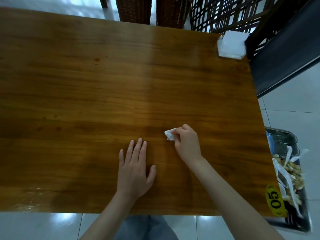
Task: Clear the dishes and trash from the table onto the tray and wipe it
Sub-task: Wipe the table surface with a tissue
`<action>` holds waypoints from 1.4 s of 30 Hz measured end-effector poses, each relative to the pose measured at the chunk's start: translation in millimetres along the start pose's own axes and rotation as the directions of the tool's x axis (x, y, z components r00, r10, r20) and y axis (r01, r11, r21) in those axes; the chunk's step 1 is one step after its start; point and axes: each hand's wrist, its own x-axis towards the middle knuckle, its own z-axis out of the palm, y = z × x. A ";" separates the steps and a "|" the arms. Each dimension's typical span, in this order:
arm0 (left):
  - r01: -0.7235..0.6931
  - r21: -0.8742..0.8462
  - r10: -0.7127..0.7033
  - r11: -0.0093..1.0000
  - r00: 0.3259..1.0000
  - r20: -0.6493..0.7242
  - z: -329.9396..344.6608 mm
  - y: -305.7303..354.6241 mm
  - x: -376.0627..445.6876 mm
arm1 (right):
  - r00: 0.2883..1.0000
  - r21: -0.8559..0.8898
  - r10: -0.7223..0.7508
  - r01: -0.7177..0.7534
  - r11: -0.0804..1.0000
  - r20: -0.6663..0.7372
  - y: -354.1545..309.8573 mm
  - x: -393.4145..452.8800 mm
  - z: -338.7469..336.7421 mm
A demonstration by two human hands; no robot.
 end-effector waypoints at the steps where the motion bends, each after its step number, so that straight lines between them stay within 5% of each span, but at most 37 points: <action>1: -0.001 0.002 0.001 1.000 1.000 -0.005 0.2 -0.5 0.0 | 0.998 -0.007 -0.049 0.049 0.999 0.030 -2.1 -6.4 1.5; 4: -0.001 0.001 0.001 1.000 1.000 -0.013 1.8 -1.6 0.0 | 0.980 -0.011 -0.170 0.172 0.985 0.102 1.2 -17.2 -0.3; 8: 0.003 -0.009 -0.003 1.000 0.999 -0.032 4.0 -2.6 0.6 | 0.999 -0.012 -0.030 0.029 0.999 -0.027 2.8 -5.8 0.4; 12: 0.000 -0.010 -0.001 1.000 0.999 -0.038 6.0 -4.1 0.7 | 0.972 -0.001 -0.224 0.224 0.975 0.072 -4.5 -22.9 3.9; 16: 0.005 -0.017 -0.006 1.000 0.999 -0.048 5.6 -2.5 1.5 | 0.995 -0.072 -0.100 0.099 0.992 -0.010 10.8 -6.3 -5.3; 20: 0.005 -0.009 -0.006 1.000 0.998 -0.060 5.1 -2.3 2.6 | 0.963 -0.061 -0.239 0.248 0.967 0.123 8.9 -27.3 -5.3; 28: 0.007 0.039 -0.004 0.999 0.998 -0.067 9.1 -2.0 0.6 | 0.999 -0.039 -0.020 0.019 0.999 -0.027 -3.0 -46.7 7.2; 35: -0.003 0.050 0.007 0.999 0.996 -0.089 10.1 -0.5 0.5 | 0.960 0.028 0.226 -0.224 0.974 -0.168 6.2 -55.5 6.8; 42: -0.019 0.046 0.024 0.999 0.994 -0.103 7.7 -0.8 0.7 | 0.985 -0.110 0.135 -0.147 0.983 -0.111 11.2 -51.0 3.5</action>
